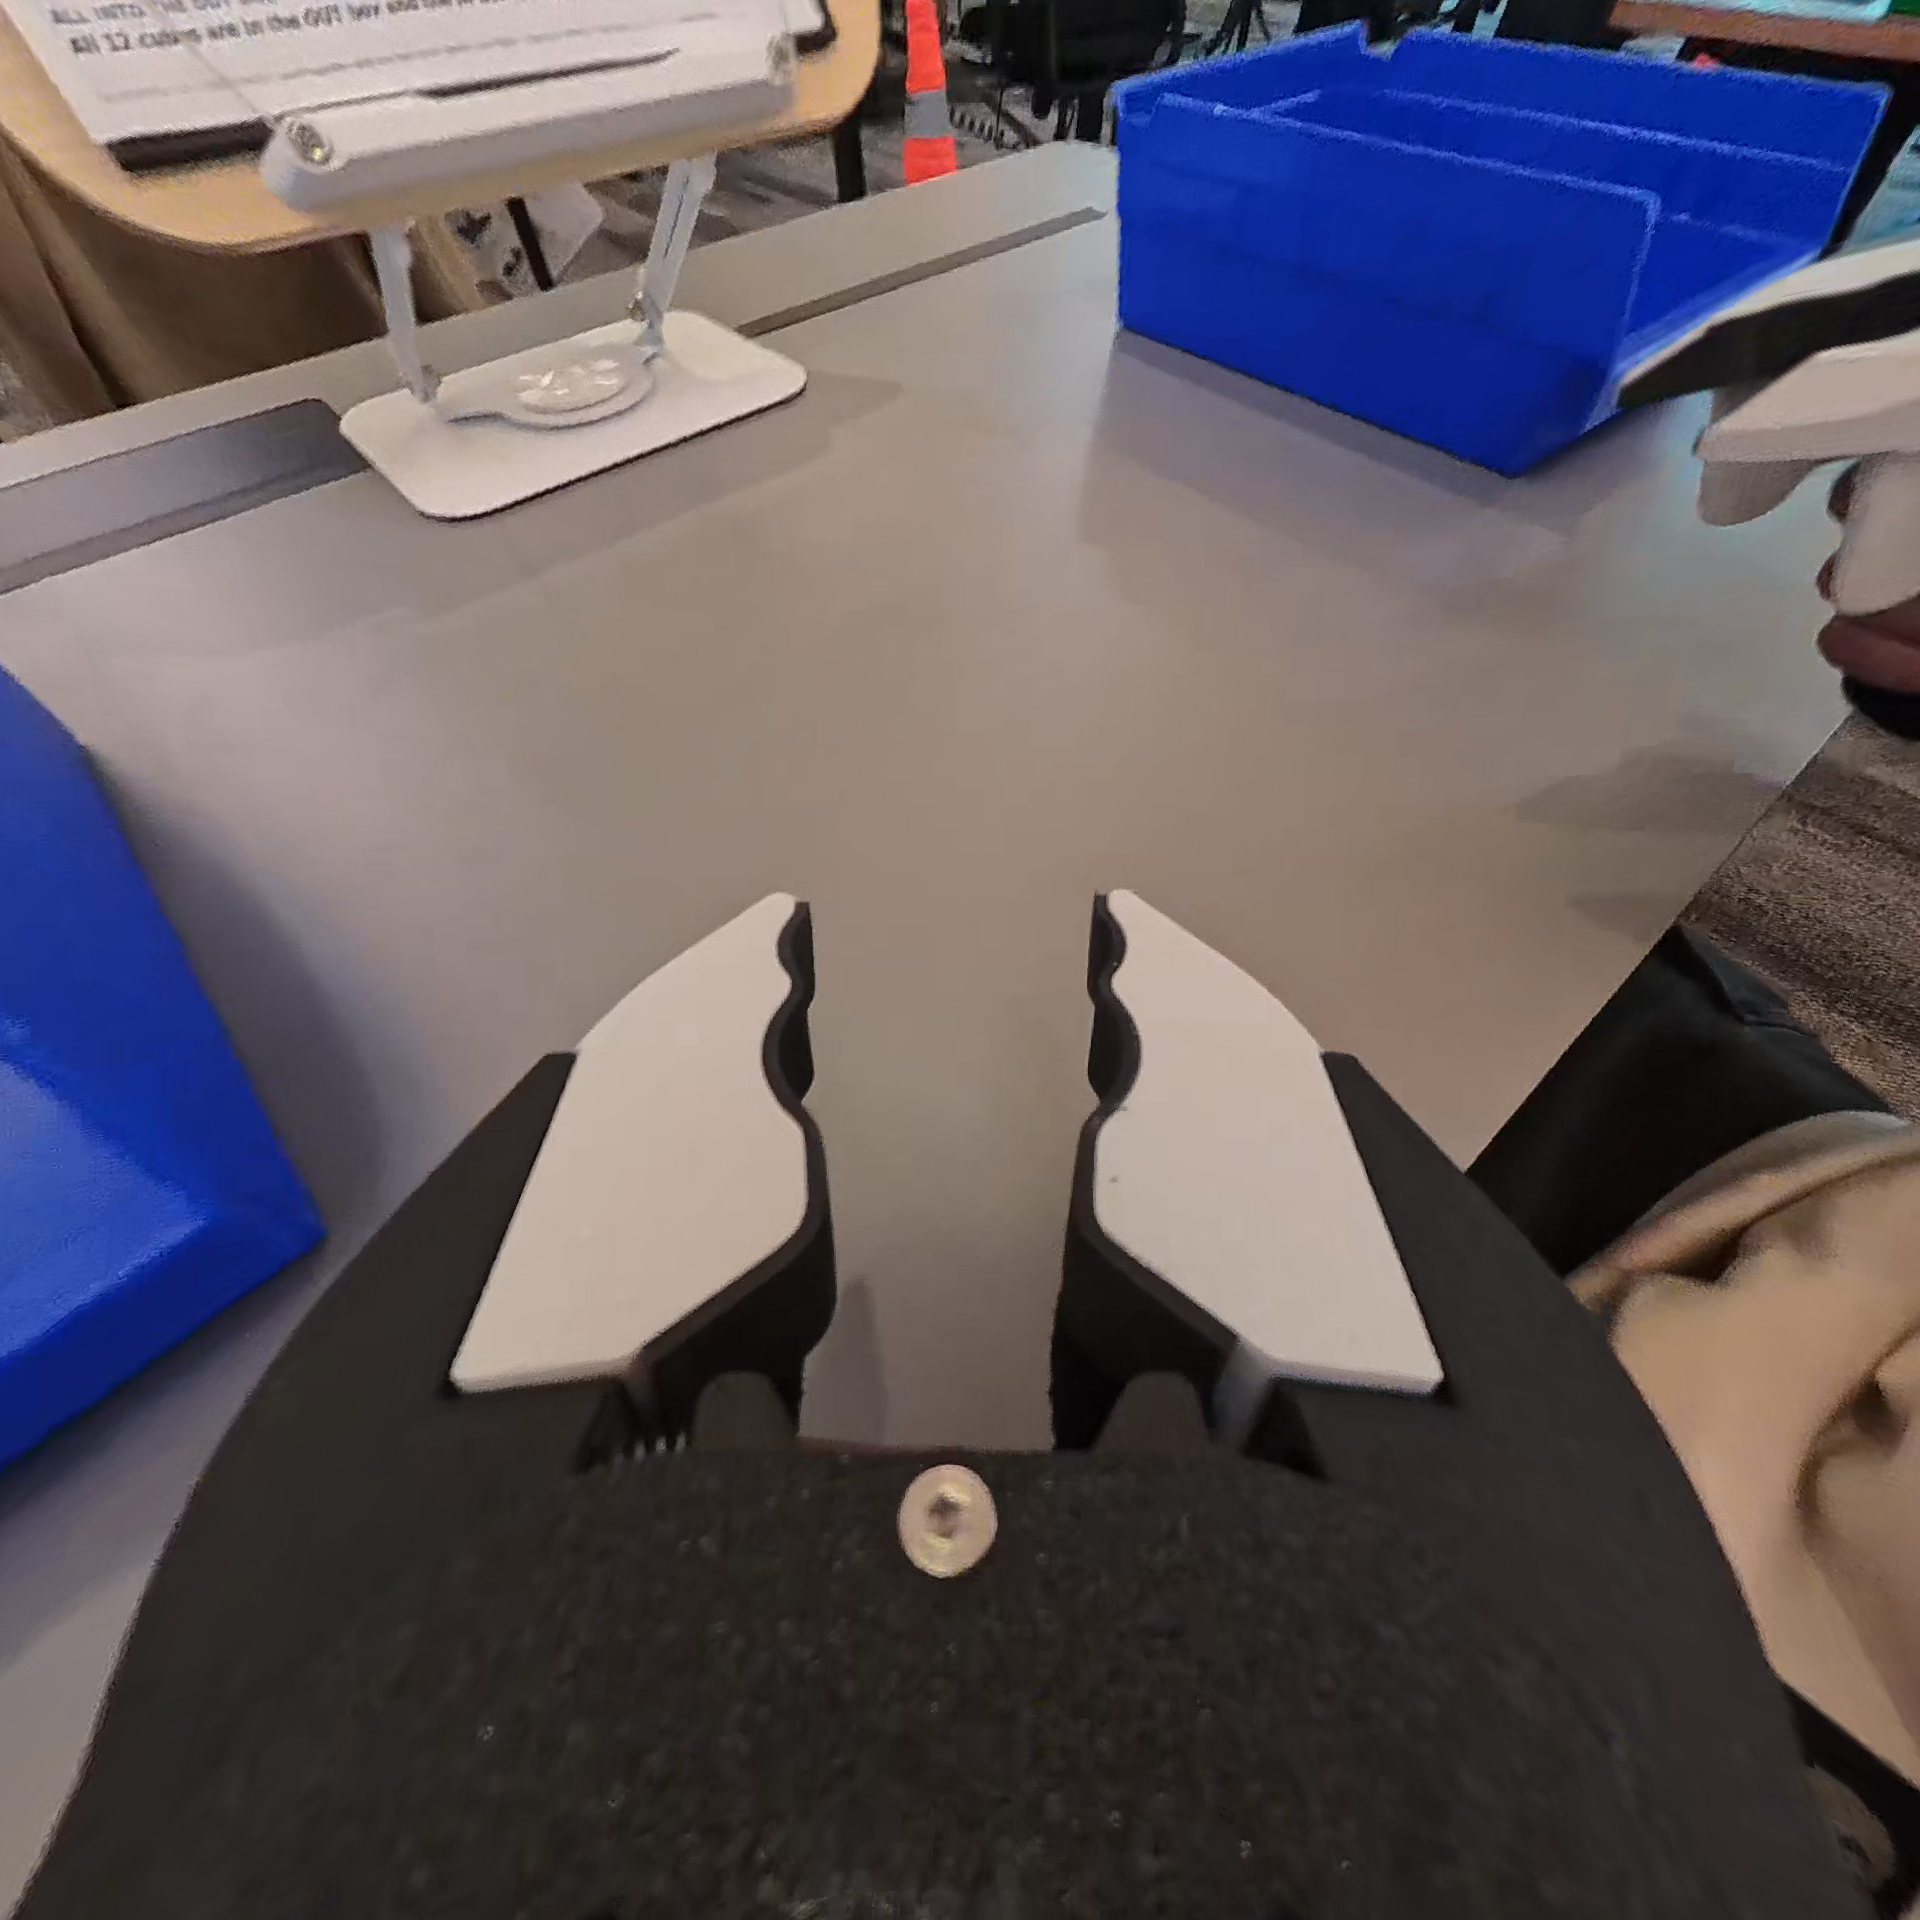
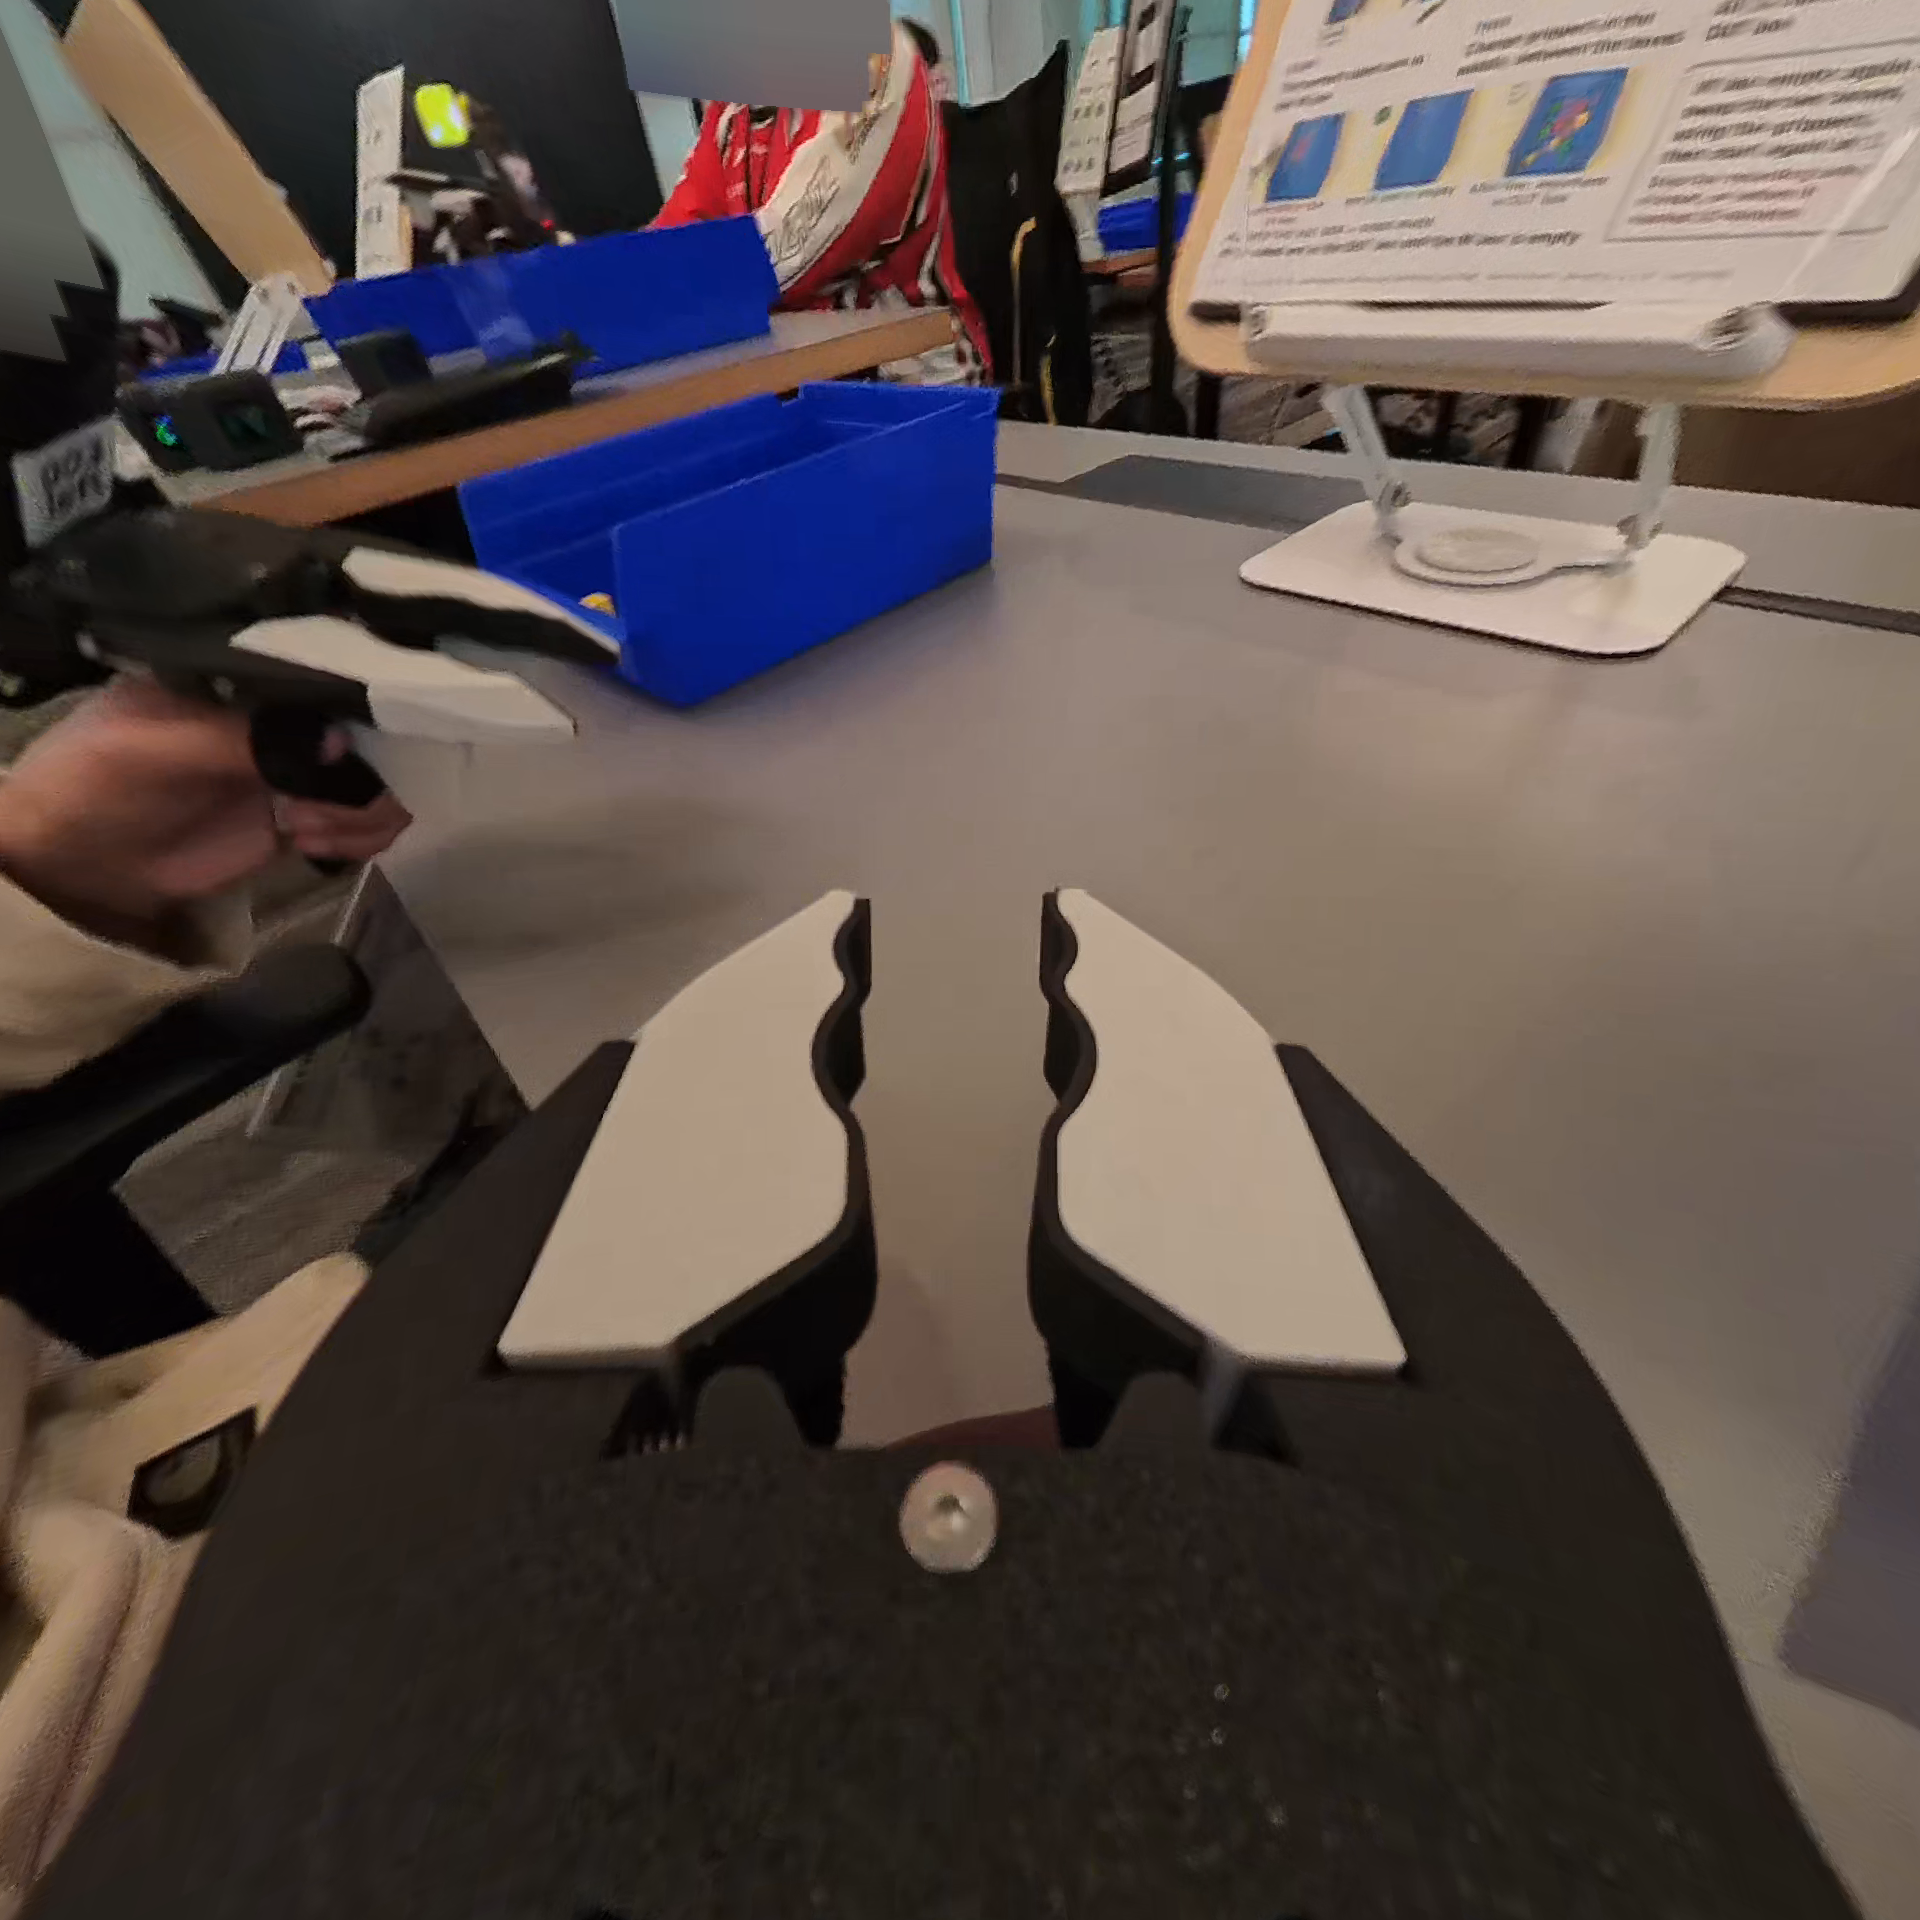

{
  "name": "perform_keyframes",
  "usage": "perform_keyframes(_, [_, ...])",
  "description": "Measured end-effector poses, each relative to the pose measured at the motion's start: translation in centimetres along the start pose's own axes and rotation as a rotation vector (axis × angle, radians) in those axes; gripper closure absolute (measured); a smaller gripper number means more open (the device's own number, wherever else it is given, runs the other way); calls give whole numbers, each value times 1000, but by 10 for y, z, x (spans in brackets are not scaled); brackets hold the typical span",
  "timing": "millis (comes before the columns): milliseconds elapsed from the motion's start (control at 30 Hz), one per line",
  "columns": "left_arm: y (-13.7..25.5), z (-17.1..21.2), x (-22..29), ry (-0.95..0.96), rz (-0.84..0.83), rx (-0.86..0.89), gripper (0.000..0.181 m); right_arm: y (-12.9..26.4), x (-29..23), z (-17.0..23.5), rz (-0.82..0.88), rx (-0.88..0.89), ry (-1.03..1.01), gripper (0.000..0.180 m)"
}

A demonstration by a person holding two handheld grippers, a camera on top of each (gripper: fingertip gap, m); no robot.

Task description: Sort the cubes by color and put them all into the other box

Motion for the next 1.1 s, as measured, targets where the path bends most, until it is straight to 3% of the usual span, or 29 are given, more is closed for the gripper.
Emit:
perform_keyframes(167, [32, 20, -51, 10, -81, -242, 133, -9, -12, 15, -65, -62, -39, 149])
perform_keyframes(267, [57, 34, -116, 97, -191, -501, 132, -11, -16, 21, -123, -92, -120, 149])
perform_keyframes(467, [80, 54, -246, 321, -400, -770, 132, -13, -8, 28, -127, -130, -88, 151])
perform_keyframes(567, [74, 71, -269, 474, -394, -826, 132, -15, -3, 38, -71, -167, 18, 152])
perform_keyframes(667, [70, 89, -284, 533, -454, -889, 126, -13, -8, 41, -89, -173, 50, 153])
perform_keyframes(900, [74, 106, -288, 586, -567, -1097, 133, -4, -10, 38, -87, -170, 130, 155])
perform_keyframes(1000, [71, 106, -284, 634, -562, -1116, 152, 0, -14, 34, -100, -157, 140, 155])
perform_keyframes(1100, [70, 106, -284, 633, -569, -1129, 154, 3, -15, 30, -103, -144, 154, 155])
Point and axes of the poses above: each gripper's, where its closed fingertips meet, y back along the fingers, z out of its underside, x = y × z across the jaws, the point moved 2 cm from there along y, back along the fingers, and after that the axes turned 2 degrees about -y, right-handed, at the moved point
